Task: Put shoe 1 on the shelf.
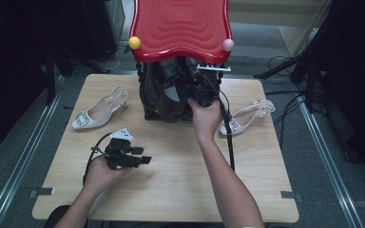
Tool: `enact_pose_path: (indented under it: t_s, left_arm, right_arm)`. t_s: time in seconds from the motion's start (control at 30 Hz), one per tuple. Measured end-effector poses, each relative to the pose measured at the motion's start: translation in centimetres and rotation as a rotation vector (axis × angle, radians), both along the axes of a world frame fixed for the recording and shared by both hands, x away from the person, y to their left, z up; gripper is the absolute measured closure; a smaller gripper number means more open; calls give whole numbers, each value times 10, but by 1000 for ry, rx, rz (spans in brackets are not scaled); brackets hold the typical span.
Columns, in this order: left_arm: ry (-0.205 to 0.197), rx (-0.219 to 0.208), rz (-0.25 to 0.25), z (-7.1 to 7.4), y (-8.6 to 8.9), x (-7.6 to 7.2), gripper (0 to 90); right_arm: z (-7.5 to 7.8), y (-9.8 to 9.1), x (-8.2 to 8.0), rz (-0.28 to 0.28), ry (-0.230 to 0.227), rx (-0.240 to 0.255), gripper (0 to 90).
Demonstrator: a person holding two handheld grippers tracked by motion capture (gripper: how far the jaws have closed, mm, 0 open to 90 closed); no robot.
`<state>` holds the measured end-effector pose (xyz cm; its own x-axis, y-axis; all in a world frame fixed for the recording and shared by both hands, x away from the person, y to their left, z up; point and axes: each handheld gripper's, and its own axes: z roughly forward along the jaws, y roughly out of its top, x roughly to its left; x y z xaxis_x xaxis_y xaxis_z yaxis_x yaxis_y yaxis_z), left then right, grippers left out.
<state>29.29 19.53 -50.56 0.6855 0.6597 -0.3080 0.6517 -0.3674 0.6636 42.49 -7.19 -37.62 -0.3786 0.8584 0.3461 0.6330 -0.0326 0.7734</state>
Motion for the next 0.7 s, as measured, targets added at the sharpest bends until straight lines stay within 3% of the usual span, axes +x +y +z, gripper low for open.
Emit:
enact_pose_path:
  t_s: [0.13,0.3,0.7]
  left_arm:
    - [0,-2,0,0,0,0,431]
    - [-1,2,-2,0,0,0,431]
    - [3,10,-10,-1,-3,1,431]
  right_arm:
    - [0,5,5,-33,-15,33,833]
    - [1,10,10,-46,-21,26,832]
    - [-4,29,12,-59,-31,-37,793]
